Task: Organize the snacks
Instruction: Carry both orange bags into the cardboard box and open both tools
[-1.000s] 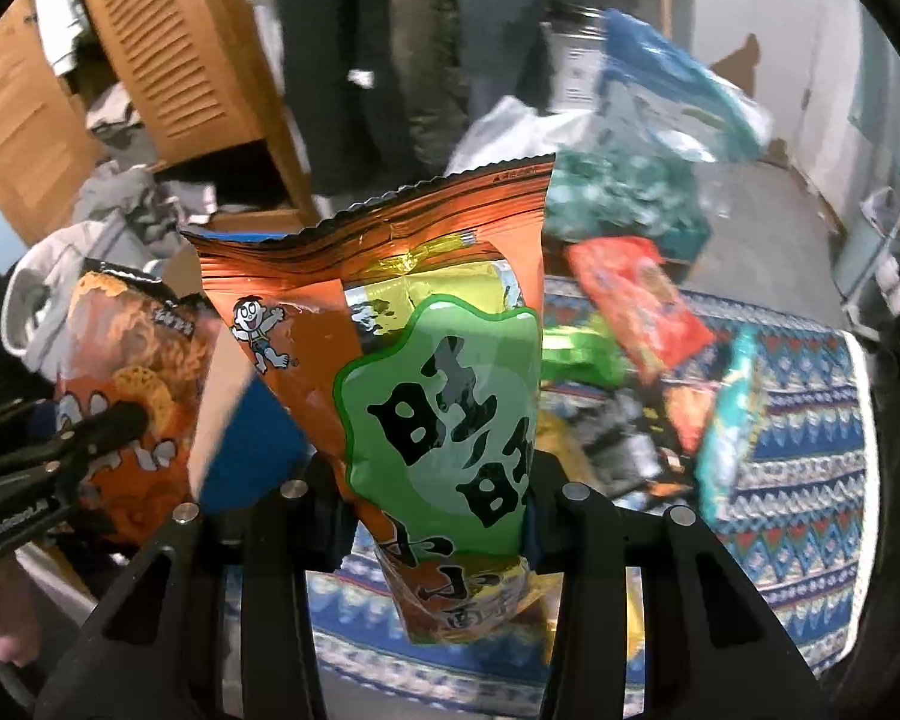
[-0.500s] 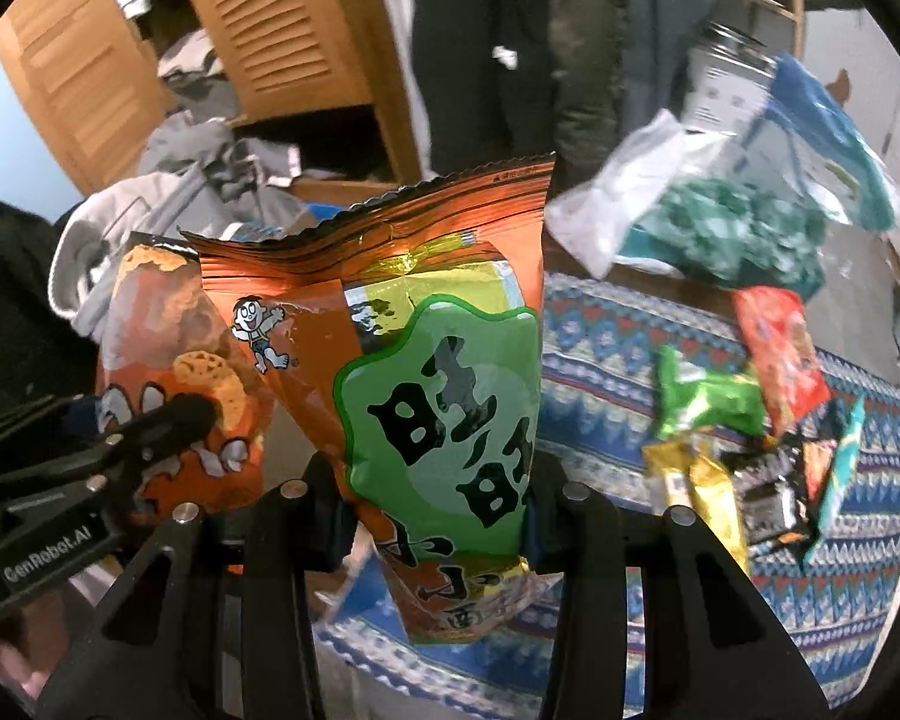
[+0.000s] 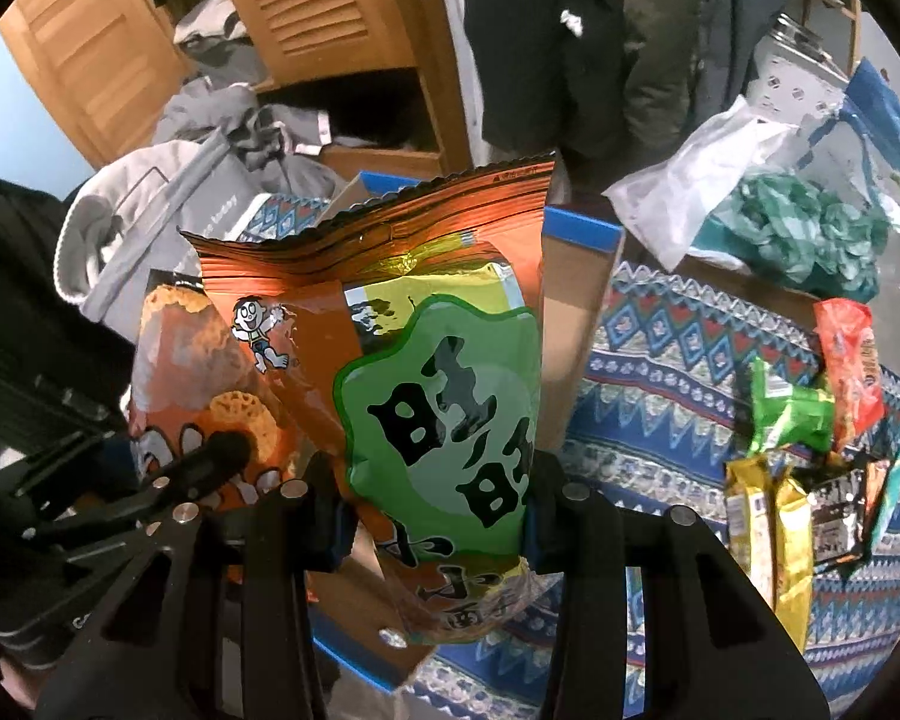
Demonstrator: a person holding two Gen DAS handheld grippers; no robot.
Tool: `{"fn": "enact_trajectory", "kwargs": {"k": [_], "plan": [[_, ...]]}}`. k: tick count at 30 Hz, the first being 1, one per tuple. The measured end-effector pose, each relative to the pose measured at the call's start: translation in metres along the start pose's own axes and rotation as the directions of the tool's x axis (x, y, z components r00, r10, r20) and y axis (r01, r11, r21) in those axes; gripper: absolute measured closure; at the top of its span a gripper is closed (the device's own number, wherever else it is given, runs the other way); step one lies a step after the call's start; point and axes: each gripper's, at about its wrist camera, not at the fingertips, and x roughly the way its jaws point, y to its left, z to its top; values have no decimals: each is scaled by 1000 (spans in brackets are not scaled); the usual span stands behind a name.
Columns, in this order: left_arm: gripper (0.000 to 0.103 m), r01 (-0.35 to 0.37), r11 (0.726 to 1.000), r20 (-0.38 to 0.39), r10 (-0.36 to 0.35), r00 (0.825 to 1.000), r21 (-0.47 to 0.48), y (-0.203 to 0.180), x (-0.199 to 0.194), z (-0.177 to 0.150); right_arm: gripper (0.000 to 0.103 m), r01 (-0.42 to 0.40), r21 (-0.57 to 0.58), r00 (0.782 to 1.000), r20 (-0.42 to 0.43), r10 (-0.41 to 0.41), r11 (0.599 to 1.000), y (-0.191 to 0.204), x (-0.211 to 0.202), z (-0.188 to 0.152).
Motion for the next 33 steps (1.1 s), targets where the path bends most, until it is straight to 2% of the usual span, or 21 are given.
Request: {"fn": "enact_trajectory", "kwargs": {"k": [10, 16, 21, 23, 25, 33], "plan": [[59, -6, 1000, -42, 5, 999, -29, 12, 18, 0, 62, -9, -21, 999, -35, 8, 1000, 14, 25, 13], [58, -17, 999, -32, 16, 999, -39, 14, 20, 3, 61, -6, -37, 999, -35, 4, 999, 15, 30, 14], [55, -30, 997, -30, 28, 999, -67, 19, 22, 3, 54, -20, -45, 998, -53, 18, 999, 19, 35, 15], [45, -37, 996, -23, 36, 999, -77, 21, 21, 3, 41, -30, -39, 998, -56, 28, 999, 19, 35, 16], [40, -45, 995, -13, 44, 999, -87, 23, 19, 4, 36, -28, -33, 999, -42, 27, 999, 19, 33, 17], [39, -12, 995, 0, 12, 1000, -104, 18, 12, 9, 35, -30, -15, 1000, -11, 29, 999, 11, 21, 21]]}}
